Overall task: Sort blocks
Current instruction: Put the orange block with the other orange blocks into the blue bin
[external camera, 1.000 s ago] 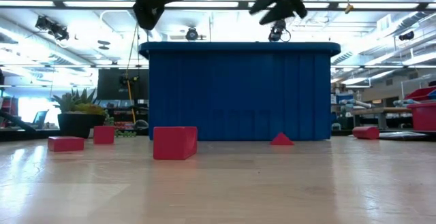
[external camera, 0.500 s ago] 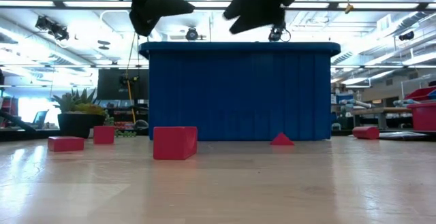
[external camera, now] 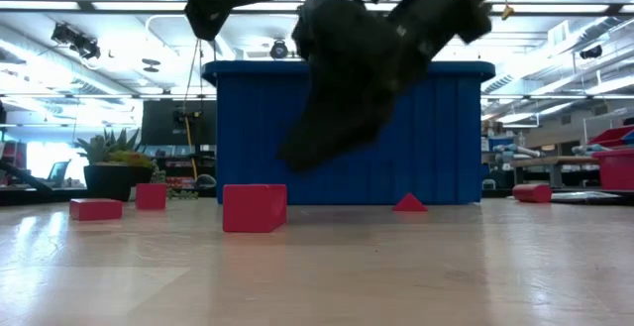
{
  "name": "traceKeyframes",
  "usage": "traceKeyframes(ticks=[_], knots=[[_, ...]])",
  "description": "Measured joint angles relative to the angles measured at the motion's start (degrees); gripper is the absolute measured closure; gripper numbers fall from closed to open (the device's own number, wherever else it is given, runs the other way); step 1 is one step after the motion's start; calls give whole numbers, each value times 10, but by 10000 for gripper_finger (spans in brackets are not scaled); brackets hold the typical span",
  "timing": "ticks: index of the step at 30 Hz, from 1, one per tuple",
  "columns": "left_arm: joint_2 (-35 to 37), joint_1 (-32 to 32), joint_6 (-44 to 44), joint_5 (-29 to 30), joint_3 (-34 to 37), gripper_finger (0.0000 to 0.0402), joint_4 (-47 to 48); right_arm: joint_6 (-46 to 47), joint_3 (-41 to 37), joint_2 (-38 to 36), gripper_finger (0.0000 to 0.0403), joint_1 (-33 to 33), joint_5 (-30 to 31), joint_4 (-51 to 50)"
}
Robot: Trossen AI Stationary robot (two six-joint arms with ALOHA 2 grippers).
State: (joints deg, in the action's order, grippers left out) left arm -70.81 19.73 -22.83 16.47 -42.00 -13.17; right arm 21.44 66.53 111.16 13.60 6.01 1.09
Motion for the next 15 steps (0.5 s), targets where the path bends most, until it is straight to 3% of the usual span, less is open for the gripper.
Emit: traceKeyframes(ticks=[6, 12, 15], knots=[[0, 0, 0, 0, 0, 169, 1, -2, 0, 23, 209, -7, -47, 35], [0, 0, 1, 0, 0, 169, -3, -18, 0, 24, 211, -14, -17, 45], [0, -2, 1, 0, 0, 169, -8, -21, 0, 34, 213, -25, -32, 72]])
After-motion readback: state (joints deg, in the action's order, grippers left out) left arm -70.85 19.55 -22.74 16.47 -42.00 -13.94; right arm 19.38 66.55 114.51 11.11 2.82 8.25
